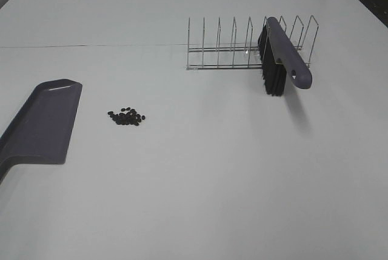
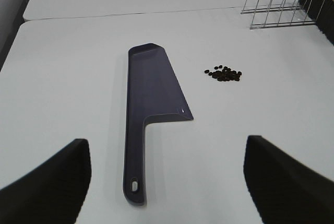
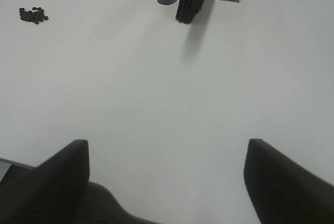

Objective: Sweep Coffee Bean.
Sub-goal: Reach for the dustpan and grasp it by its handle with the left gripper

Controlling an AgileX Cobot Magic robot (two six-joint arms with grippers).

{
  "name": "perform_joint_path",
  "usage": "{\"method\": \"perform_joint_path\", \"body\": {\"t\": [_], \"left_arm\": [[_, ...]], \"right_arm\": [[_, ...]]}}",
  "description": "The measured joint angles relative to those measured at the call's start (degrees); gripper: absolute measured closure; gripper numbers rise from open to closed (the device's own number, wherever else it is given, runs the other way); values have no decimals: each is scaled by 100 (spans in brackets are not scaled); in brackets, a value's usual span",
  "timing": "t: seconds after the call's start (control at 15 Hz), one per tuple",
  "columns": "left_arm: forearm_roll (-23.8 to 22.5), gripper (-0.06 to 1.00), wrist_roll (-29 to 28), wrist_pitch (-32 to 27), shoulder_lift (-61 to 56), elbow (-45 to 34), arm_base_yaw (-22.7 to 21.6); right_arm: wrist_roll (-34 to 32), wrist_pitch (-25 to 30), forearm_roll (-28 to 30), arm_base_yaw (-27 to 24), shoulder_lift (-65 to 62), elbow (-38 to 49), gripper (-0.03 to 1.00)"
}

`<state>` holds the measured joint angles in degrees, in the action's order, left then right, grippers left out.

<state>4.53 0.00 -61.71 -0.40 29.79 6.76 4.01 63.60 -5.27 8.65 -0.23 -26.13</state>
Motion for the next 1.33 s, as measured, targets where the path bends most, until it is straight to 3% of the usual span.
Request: {"method": "perform_joint_path", "body": {"t": [1.33], "left_arm": [[-92, 21, -166, 0, 0, 0, 0]], "right_arm": [[-6, 0, 0, 0, 0, 0, 21]]}}
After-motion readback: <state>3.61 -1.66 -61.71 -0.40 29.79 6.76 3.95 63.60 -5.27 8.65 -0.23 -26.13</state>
